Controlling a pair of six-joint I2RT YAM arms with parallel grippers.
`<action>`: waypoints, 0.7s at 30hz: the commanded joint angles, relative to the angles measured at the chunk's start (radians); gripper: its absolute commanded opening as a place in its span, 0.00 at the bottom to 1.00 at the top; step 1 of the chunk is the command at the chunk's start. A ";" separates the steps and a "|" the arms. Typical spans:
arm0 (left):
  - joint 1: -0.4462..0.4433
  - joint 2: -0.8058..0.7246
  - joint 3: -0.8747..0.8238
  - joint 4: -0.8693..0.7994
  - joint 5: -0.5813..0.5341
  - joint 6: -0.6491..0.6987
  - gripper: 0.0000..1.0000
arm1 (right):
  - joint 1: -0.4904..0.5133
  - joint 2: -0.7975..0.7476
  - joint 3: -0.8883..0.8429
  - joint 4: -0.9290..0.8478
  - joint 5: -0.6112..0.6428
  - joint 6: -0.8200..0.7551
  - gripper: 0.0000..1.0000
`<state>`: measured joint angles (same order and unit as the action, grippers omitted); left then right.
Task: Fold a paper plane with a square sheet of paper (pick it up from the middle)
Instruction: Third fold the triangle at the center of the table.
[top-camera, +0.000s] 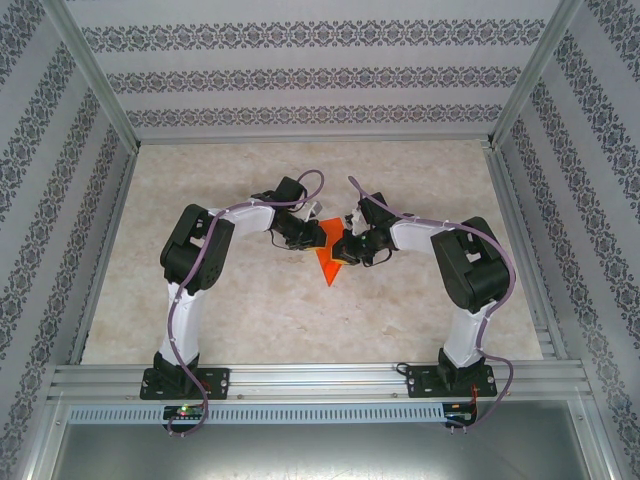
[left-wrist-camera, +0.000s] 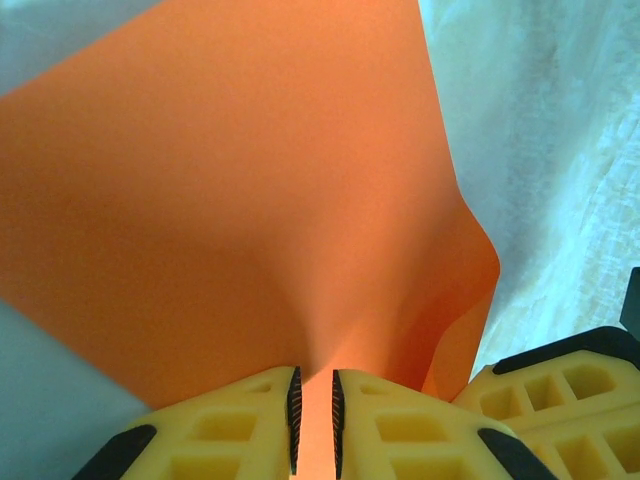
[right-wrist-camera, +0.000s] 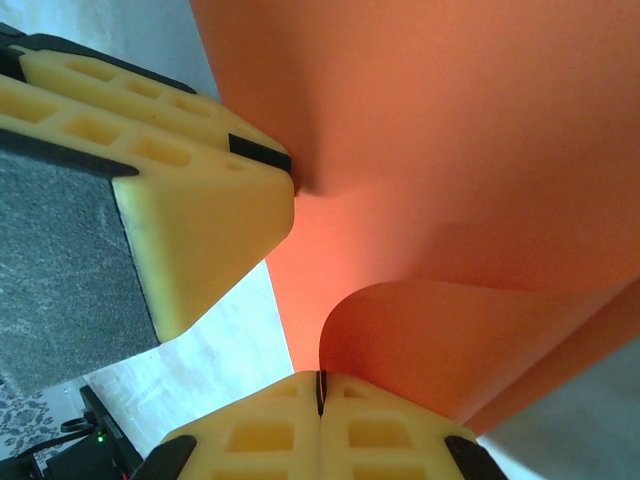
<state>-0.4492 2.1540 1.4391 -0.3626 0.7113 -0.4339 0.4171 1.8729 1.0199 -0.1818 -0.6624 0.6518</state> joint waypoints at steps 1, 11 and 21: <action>0.009 0.003 -0.020 0.000 0.009 -0.009 0.21 | 0.013 0.010 0.012 -0.001 0.039 0.007 0.05; 0.010 0.007 -0.025 0.005 0.014 -0.011 0.21 | 0.019 0.033 0.013 -0.001 0.050 0.005 0.06; 0.010 0.015 -0.023 0.008 0.021 -0.012 0.22 | 0.019 0.055 0.021 -0.002 0.049 -0.001 0.07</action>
<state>-0.4492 2.1540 1.4334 -0.3511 0.7265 -0.4347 0.4236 1.9015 1.0225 -0.1822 -0.6292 0.6525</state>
